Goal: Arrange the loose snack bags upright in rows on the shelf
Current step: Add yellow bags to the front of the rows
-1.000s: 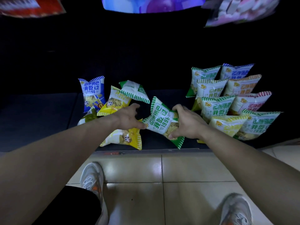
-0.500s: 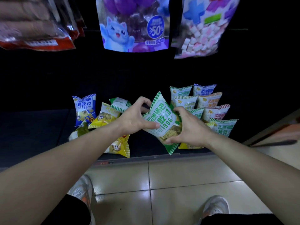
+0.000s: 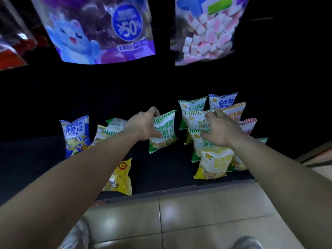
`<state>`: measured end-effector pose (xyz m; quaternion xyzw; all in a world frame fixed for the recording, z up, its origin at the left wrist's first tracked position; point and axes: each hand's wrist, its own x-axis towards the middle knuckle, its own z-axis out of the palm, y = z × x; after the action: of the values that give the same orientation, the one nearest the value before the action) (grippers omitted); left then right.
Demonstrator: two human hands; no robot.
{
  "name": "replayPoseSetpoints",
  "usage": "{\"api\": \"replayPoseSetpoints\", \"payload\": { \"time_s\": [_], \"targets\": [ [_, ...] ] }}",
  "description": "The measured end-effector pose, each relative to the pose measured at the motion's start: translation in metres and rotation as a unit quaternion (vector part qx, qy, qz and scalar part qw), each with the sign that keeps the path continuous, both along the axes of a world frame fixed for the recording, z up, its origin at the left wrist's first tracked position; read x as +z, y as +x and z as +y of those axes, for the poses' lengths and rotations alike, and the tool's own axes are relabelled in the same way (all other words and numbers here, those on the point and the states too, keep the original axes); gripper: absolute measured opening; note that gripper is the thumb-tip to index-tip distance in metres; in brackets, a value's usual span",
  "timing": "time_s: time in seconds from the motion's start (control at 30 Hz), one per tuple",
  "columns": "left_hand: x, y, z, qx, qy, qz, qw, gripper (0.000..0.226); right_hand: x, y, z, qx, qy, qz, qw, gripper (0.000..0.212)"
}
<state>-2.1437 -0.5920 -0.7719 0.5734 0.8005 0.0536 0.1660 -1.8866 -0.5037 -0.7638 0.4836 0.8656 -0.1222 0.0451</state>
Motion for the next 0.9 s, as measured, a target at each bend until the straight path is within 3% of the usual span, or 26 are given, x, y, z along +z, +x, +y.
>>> {"api": "replayPoseSetpoints", "payload": {
  "time_s": [0.17, 0.5, 0.73, 0.9],
  "targets": [
    [-0.037, -0.026, 0.056, 0.004, -0.01, 0.017, 1.0, 0.077, -0.029, -0.02, 0.039, 0.008, 0.069, 0.024, 0.997, 0.065],
    [-0.085, -0.051, 0.12, -0.017, -0.006, -0.03, 0.999, 0.076, -0.07, -0.045, 0.069, -0.004, 0.043, 0.051, 0.998, 0.061],
    [-0.087, -0.049, 0.121, -0.024, 0.009, 0.104, 0.994, 0.073, -0.08, -0.042, 0.069, -0.026, 0.043, 0.043, 0.998, 0.057],
    [-0.1, -0.028, 0.105, 0.0, 0.128, 0.185, 0.974, 0.062, -0.079, -0.041, 0.068, -0.035, 0.037, 0.051, 0.997, 0.056]
  ]
}}
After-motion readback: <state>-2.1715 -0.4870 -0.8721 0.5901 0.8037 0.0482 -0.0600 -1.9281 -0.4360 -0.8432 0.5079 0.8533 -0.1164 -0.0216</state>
